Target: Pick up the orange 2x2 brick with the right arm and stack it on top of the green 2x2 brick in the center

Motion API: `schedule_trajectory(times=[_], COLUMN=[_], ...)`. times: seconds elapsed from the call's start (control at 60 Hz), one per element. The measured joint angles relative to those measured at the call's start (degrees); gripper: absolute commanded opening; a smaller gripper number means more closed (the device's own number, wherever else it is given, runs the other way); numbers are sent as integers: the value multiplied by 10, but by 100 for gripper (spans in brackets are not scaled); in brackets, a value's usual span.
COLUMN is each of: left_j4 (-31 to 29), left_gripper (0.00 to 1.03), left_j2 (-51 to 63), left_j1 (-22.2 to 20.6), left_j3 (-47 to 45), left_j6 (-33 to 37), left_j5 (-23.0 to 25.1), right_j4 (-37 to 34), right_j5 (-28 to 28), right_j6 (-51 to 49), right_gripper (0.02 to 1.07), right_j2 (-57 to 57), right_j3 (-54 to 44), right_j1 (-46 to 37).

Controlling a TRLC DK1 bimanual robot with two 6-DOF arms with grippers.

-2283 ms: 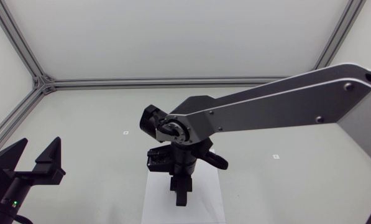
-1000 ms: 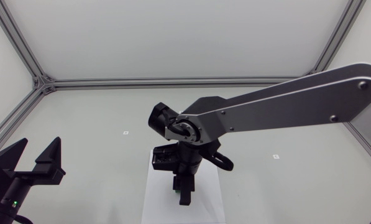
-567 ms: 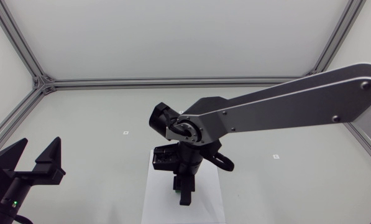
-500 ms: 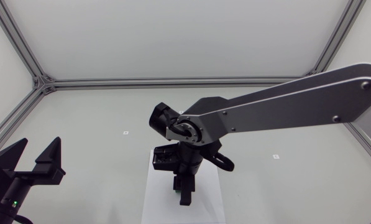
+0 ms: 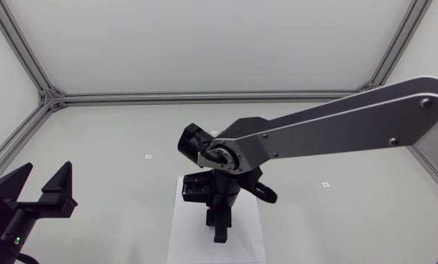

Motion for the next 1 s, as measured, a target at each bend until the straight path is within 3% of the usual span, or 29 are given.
schedule_trajectory(times=[0.583, 0.783, 1.0], left_j4=[0, 0, 0], left_gripper=[99, 99, 99], left_j2=[0, 0, 0], left_j1=[0, 0, 0], left_j3=[0, 0, 0], left_j6=[0, 0, 0], left_j5=[0, 0, 0], right_j4=[0, 2, 3], right_j5=[12, 12, 7], right_j6=[-2, -2, -2], right_gripper=[49, 25, 25], right_j2=[12, 12, 8], right_j3=[-21, -22, -23], right_j1=[0, 0, 0])
